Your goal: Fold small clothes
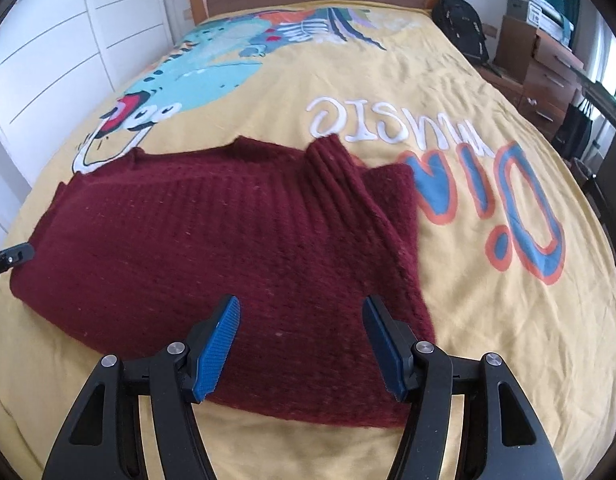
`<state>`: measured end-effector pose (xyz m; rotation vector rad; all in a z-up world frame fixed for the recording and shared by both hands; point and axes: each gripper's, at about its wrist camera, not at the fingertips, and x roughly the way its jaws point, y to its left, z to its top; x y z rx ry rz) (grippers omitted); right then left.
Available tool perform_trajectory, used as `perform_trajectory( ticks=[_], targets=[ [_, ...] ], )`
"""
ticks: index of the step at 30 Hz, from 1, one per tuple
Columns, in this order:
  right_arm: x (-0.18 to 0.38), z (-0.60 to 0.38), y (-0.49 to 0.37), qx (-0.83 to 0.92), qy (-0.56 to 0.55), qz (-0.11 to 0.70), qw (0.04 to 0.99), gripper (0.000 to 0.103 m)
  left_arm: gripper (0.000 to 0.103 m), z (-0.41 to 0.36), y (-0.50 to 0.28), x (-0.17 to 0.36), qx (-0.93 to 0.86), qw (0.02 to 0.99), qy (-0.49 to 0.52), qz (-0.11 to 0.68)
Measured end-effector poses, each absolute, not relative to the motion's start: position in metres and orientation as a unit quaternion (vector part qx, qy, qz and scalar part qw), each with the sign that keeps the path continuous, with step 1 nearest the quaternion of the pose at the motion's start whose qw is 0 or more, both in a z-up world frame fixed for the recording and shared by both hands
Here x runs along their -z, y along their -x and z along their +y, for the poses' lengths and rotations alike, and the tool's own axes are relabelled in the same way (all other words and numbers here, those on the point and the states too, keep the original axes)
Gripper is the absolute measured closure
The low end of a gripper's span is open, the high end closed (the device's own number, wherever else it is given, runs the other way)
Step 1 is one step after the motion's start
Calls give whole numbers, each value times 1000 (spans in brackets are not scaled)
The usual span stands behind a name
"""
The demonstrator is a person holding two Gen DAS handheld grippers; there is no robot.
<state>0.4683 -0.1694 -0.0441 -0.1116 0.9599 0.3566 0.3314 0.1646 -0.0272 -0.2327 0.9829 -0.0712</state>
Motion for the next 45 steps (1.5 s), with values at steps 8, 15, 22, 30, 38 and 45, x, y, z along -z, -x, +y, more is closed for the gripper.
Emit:
perform_trajectory(
  ticks=[8, 15, 22, 30, 38, 45],
  targets=[
    [73, -163, -467, -165, 38, 481, 860, 37, 47, 157, -330, 59, 10, 871, 104, 480],
    [69, -173, -456, -158, 30, 491, 856, 37, 47, 162, -325, 51, 8, 871, 121, 477],
    [53, -184, -432, -153, 15, 484, 861, 37, 47, 164, -305, 31, 8, 875, 130, 467],
    [30, -196, -394, -147, 9, 472, 869, 37, 47, 169, -274, 11, 11, 875, 152, 460],
    [7, -211, -357, -137, -7, 458, 878, 37, 46, 177, -243, -11, 9, 874, 154, 460],
    [-15, -219, -318, -133, -13, 443, 887, 37, 39, 188, -217, -22, 12, 871, 178, 458]
  ],
)
